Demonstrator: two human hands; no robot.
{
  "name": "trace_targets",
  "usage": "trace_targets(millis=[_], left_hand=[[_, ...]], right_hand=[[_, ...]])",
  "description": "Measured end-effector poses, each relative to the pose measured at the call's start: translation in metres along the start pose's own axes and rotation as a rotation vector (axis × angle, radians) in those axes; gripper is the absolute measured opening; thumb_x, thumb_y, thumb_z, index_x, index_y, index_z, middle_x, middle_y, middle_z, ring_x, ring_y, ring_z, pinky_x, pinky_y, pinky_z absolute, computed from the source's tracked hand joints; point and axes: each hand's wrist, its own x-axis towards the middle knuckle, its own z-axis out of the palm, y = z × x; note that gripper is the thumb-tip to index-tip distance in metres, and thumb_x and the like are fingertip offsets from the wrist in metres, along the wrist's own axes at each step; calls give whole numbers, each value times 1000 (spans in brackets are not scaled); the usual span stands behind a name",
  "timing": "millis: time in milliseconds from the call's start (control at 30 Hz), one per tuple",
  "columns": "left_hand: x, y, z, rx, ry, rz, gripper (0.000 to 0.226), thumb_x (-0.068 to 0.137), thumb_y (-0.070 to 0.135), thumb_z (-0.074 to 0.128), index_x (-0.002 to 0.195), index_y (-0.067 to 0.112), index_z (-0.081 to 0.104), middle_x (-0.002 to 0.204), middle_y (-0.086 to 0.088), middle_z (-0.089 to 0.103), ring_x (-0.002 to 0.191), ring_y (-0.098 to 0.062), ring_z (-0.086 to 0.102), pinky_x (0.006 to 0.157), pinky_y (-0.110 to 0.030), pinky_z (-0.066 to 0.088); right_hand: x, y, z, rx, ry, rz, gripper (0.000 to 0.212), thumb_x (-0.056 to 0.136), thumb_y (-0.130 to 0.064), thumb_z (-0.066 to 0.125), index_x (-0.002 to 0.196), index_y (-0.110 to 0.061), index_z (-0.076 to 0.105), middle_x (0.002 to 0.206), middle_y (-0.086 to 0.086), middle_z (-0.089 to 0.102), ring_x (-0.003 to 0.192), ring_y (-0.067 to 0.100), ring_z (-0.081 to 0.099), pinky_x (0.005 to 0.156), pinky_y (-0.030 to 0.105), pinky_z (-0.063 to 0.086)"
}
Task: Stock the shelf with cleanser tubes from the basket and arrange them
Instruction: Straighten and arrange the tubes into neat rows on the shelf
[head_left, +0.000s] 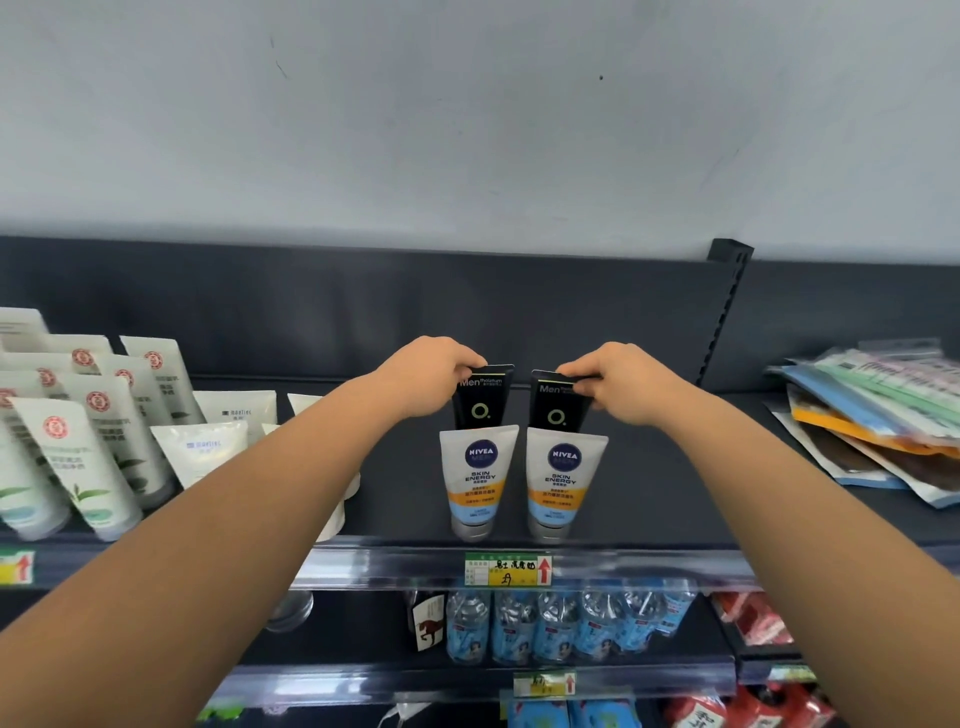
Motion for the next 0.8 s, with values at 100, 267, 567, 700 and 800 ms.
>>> trace_targets(millis=[100,267,567,700,800], left_hand=[[-5,0,-1,-15,-20,18,37,102,11,40,129,25,61,117,0,68,90,-13,62,90,-37,52],[-11,0,1,-23,-19,27,37,102,12,40,130,26,60,119,0,67,94,-15,64,91,-37,53],[-16,0,1,-37,-21,16,38,102,12,40,133,25,57,122,0,66,92,-15,65,91,-34,52],[-18,-1,-3,-52,-56,31,37,102,11,39,128,26,61,117,3,68,90,-13,66,91,-33,51],[-18,0,-5,-50,-71,37,37,102,11,39,126,27,63,114,3,69,89,-13,67,91,-33,51]], right_hand=[[-5,1,-1,36,-4,17,35,98,-8,51,127,-23,64,129,-3,63,104,14,62,99,33,49],[-15,-2,-5,40,-28,25,34,97,-7,53,122,-26,67,115,-6,67,85,12,65,91,35,53],[-23,-2,-6,81,-38,21,34,97,-7,54,118,-27,70,107,-9,69,88,13,68,91,34,55],[-25,-2,-7,85,-48,10,34,96,-6,54,119,-26,69,111,-5,70,92,16,68,91,35,55],[-26,-3,-7,50,-39,0,34,97,-8,53,120,-28,68,112,-6,70,89,17,69,91,37,54]])
